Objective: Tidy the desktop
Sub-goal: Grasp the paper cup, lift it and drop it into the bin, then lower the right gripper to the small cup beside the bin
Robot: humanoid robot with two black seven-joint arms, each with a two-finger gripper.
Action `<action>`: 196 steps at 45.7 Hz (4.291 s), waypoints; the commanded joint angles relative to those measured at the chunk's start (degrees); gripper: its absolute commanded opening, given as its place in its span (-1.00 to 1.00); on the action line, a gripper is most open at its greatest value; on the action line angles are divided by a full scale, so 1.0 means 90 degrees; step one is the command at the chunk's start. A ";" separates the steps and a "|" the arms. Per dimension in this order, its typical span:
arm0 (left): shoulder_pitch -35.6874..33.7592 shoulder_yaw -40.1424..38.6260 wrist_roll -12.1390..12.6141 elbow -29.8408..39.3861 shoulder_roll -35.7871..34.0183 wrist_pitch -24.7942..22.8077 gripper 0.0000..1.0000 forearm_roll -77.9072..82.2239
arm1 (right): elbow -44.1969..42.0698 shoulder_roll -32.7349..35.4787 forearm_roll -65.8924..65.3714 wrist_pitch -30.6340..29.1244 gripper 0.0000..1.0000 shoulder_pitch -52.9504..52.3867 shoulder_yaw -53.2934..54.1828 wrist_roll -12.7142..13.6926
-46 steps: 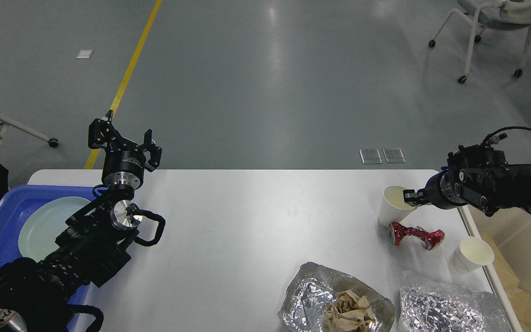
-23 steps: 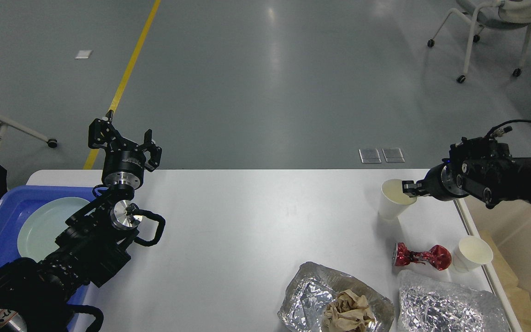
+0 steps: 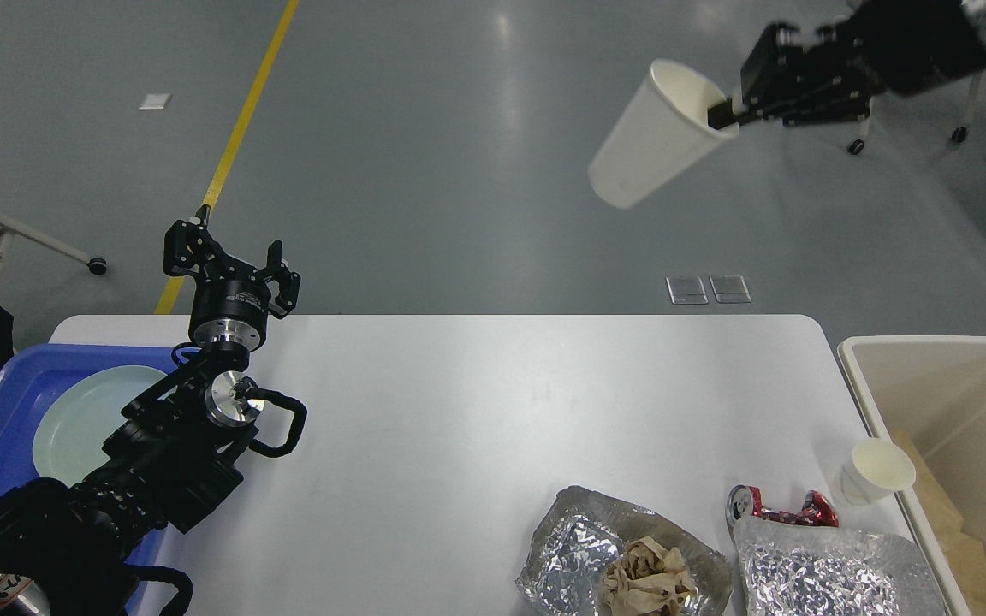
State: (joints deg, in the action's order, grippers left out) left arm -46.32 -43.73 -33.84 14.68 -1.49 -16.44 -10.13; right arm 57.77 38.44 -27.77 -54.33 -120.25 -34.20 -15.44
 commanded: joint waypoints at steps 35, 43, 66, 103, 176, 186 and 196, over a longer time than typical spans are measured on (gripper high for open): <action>0.0000 0.0005 0.0000 0.0000 0.0000 0.0000 1.00 0.0003 | -0.0763 0.0367 -0.2890 0.0264 -1.00 0.2206 0.0168 0.0173; 0.0000 0.0005 0.0000 0.0000 0.0000 0.0000 1.00 0.0003 | -0.2061 -0.0022 -0.2930 0.1504 -1.00 0.3798 -0.0554 0.0173; 0.0000 0.0005 0.0000 0.0000 0.0000 0.0000 1.00 0.0003 | -0.4974 -0.0931 -0.2618 0.3908 -0.29 0.6202 -0.2343 0.0183; 0.0000 -0.0005 0.0000 0.0000 0.0000 0.0000 1.00 0.0003 | 0.0015 -0.0063 -0.0850 0.0687 0.98 0.0335 -0.2010 0.0114; 0.0000 0.0005 0.0000 0.0000 0.0000 0.0000 1.00 -0.0007 | -0.2317 -0.1136 -0.0997 0.1144 0.84 0.5626 -0.1112 0.0593; 0.0000 0.0005 0.0000 0.0000 0.0000 0.0000 1.00 -0.0007 | -0.2395 -0.1205 -0.0850 0.1789 0.48 0.5987 -0.1122 0.0593; 0.0000 0.0005 0.0000 0.0000 0.0000 0.0000 1.00 0.0003 | -0.2405 -0.1283 -0.0859 0.1984 -0.20 0.6144 -0.1171 0.0593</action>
State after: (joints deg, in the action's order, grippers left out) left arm -46.31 -43.70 -33.84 14.68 -1.49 -16.44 -10.11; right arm 36.14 27.00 -35.44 -36.78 -65.12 -44.57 -10.10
